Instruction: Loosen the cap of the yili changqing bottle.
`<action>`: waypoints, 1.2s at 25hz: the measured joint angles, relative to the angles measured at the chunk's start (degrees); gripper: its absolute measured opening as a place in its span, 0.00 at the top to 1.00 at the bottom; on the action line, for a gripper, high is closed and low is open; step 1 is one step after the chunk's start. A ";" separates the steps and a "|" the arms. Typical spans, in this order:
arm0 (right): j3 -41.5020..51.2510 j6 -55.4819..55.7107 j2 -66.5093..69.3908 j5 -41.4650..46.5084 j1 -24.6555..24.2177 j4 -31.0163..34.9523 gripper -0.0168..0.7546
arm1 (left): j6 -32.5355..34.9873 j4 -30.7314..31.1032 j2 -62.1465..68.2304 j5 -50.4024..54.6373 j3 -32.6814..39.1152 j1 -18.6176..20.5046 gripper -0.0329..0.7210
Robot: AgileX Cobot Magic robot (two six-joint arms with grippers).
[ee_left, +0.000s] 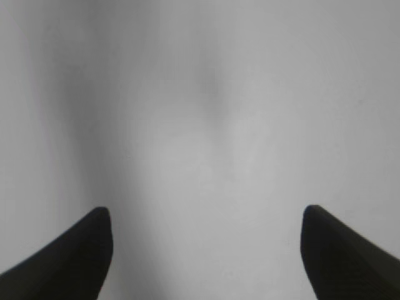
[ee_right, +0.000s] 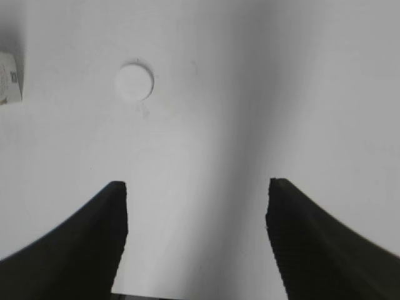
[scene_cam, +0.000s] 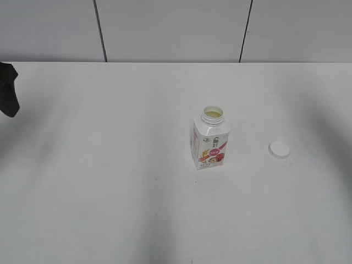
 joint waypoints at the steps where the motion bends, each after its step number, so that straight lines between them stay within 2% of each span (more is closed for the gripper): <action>1: 2.29 -0.05 -2.14 0.00 0.00 0.05 0.27 | -0.66 -0.06 -0.47 0.69 0.00 0.00 0.21; 5: 11.17 -0.05 -10.58 0.07 0.00 0.17 0.28 | -1.37 -1.24 -3.19 1.83 1.19 0.00 0.21; 8: 17.61 -0.07 -17.08 -0.19 0.00 0.17 0.29 | -1.37 -1.47 -6.33 0.27 4.90 0.00 0.21; 23: 40.22 0.94 -45.29 -1.00 0.00 0.22 0.29 | -1.61 -1.53 -28.56 -5.78 34.02 0.00 0.21; 30: 47.47 1.80 -57.30 -0.94 0.00 0.22 0.29 | -2.14 -2.44 -44.10 -5.36 38.65 0.00 0.21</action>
